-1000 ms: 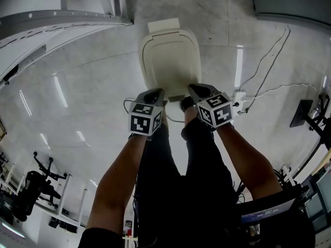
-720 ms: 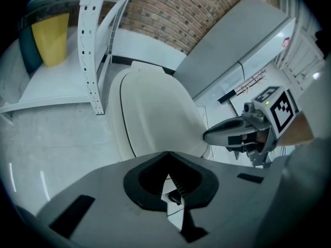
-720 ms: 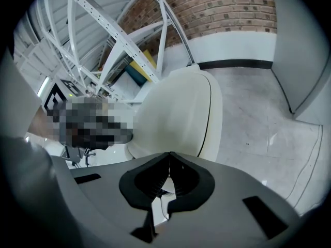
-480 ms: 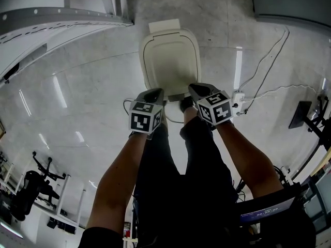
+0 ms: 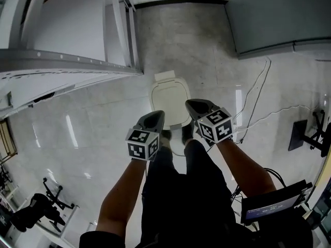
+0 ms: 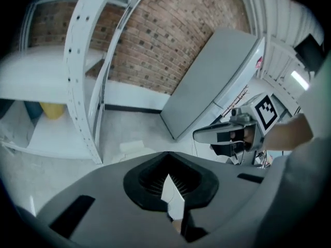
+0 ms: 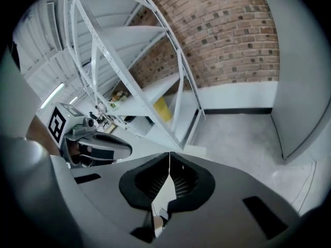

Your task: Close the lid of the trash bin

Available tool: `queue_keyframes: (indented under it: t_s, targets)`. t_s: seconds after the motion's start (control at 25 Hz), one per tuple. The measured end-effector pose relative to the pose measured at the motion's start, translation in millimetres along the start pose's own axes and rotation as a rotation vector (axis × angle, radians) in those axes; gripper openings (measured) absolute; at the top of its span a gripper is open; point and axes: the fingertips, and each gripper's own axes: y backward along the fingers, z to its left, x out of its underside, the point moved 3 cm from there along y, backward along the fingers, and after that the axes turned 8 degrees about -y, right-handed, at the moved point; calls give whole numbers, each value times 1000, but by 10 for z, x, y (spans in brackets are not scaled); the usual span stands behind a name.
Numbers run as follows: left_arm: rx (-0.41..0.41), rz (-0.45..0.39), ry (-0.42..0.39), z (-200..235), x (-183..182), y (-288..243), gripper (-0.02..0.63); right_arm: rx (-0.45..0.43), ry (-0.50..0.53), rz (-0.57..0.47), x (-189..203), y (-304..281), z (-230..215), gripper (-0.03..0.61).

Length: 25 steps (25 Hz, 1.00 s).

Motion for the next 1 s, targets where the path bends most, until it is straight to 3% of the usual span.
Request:
queue_keyframes:
  t_s: [0.32, 0.52, 0.76, 1.0]
  targets:
    - [-21, -290, -22, -375, -1245, 1107, -12, -83, 119, -183, -1010, 884, 754, 9]
    - [0, -495, -127, -637, -1959, 1800, -12, -132, 194, -333, -1644, 1470, 1130, 9]
    - [-32, -665, -252, -965, -2390, 2680, -11, -149, 263, -486, -2105, 2189, 1580, 9]
    - [-94, -775, -326, -1215, -2603, 3089, -12, -164, 321, -598, -2394, 2655, 1824, 9]
